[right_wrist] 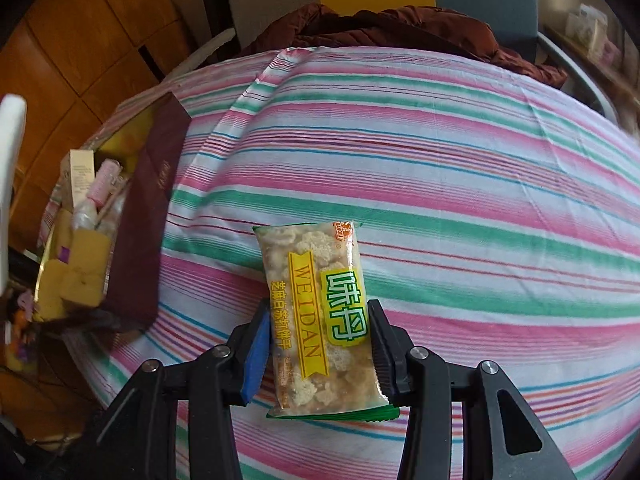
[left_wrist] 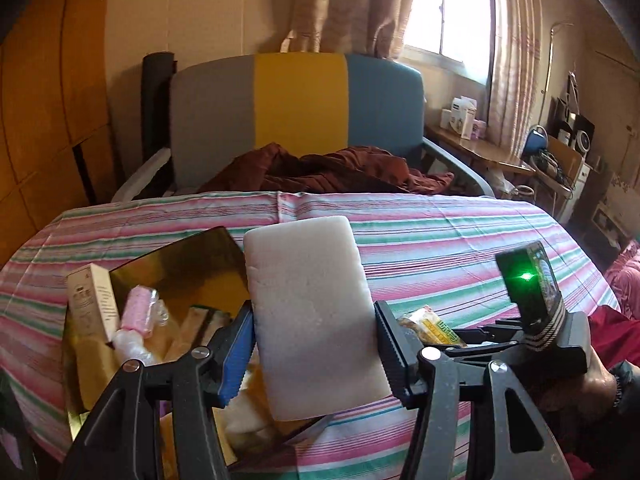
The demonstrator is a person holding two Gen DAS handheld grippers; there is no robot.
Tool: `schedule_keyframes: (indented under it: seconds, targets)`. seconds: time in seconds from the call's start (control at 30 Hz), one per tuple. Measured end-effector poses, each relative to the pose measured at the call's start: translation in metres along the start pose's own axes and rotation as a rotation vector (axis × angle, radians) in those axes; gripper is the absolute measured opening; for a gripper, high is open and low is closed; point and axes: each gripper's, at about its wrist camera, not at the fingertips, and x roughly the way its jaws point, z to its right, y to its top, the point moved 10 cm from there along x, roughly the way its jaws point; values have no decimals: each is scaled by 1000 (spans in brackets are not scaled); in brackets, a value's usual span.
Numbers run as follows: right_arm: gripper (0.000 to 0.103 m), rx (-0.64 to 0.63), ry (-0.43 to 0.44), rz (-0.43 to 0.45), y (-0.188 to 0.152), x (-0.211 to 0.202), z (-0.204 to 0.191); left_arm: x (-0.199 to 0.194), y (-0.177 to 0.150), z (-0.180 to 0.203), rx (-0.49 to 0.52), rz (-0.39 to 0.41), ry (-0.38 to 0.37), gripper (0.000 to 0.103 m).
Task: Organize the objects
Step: 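Carry the white block and WEIDAN packet over the gold tray with both tools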
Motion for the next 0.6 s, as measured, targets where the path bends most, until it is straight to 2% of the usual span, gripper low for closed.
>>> schedule_keyframes:
  seconds: [0.33,0.6]
  targets:
    - [46,-7,27,30,3,-11,-24,-6,-12,-30,-58,-6,17,58]
    - [46,-54,86,89,17,-32,-65,-25,-20,-88,-177,14,77,58]
